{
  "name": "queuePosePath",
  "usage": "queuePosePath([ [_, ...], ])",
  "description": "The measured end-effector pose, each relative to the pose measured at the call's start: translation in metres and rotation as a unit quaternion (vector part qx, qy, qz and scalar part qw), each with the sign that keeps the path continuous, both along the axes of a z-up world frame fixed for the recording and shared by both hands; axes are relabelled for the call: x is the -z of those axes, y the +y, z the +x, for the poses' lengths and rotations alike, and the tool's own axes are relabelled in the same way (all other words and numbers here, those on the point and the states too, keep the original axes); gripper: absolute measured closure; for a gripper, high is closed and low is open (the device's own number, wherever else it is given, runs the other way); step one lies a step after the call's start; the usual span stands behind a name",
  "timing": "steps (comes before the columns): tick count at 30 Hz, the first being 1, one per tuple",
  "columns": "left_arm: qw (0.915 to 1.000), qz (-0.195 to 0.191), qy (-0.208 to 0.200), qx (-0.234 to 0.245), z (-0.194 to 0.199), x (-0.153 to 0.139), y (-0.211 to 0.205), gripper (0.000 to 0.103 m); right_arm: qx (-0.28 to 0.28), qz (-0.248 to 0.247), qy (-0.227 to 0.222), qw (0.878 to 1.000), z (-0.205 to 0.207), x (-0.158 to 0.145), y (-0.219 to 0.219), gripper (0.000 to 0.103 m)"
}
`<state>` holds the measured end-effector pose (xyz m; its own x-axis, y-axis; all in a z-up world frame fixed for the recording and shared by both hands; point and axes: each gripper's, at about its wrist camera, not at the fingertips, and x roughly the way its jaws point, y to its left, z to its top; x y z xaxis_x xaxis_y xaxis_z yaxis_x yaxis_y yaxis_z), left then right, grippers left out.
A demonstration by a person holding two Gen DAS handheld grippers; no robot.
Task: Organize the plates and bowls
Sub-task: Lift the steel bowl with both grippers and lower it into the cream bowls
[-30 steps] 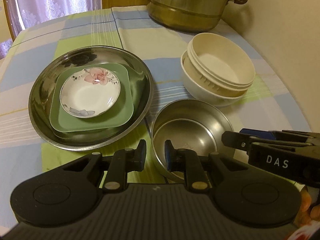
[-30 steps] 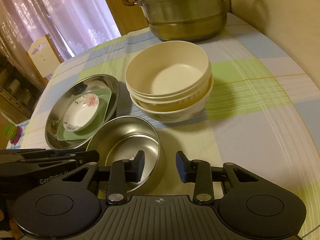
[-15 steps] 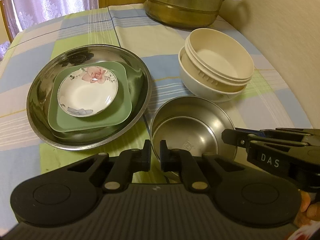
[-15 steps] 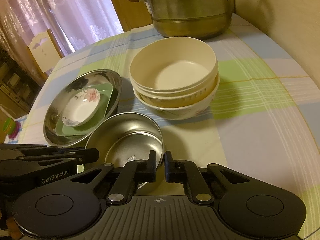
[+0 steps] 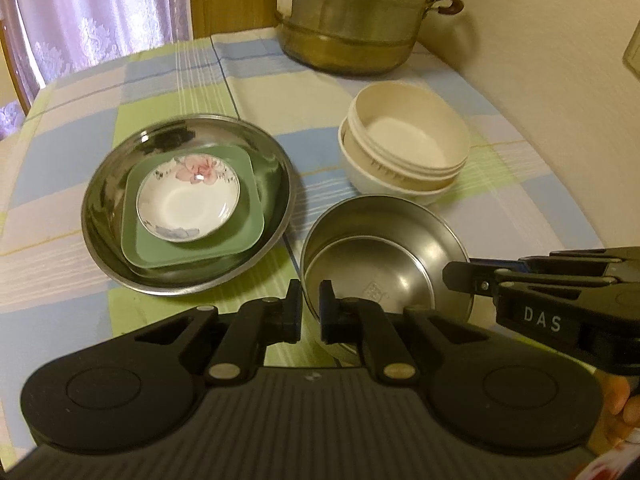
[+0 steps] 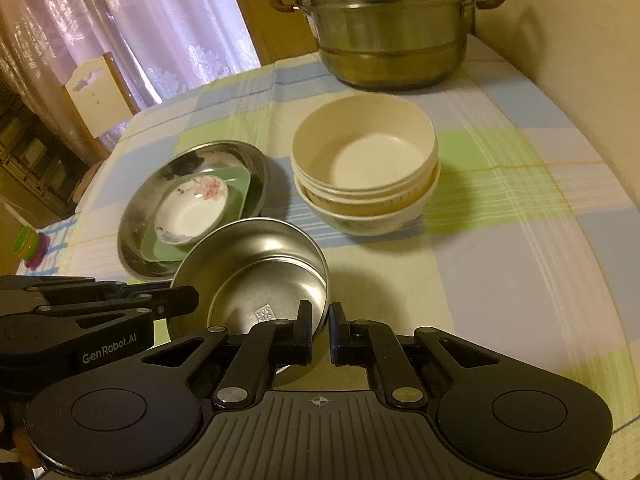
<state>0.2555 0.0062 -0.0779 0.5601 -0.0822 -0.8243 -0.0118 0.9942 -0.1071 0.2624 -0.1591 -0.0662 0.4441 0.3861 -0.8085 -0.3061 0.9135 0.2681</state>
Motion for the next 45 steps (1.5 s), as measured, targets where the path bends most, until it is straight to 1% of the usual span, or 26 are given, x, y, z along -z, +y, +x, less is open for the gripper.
queuePosePath([
  [6,0.9996,0.002,-0.024,0.013,-0.003,-0.028,-0.004,0.096,0.01,0.003,-0.008,1.0,0.0,-0.025,-0.005,0.095],
  [11,0.9985,0.003,-0.047,0.028,0.005,-0.049,-0.011,0.096,0.025,0.01,-0.017,0.999,0.01,-0.047,-0.013,0.095],
  [15,0.9977,-0.005,-0.059,0.034,0.022,-0.061,-0.014,0.095,0.035,0.012,-0.032,0.999,0.024,-0.062,-0.02,0.095],
  [22,0.9966,-0.016,-0.067,0.044,0.058,-0.071,-0.018,0.095,0.05,0.012,-0.044,0.998,0.054,-0.078,-0.029,0.095],
  [29,0.9963,-0.017,-0.065,0.055,0.091,-0.07,-0.026,0.095,0.065,0.007,-0.039,0.997,0.084,-0.078,-0.039,0.095],
  [34,0.9968,-0.014,-0.057,0.055,0.108,-0.063,-0.03,0.095,0.072,0.007,-0.027,0.997,0.103,-0.071,-0.042,0.095],
  [45,0.9982,-0.016,-0.034,0.048,0.128,-0.043,-0.029,0.095,0.078,0.012,-0.009,0.997,0.123,-0.05,-0.045,0.095],
])
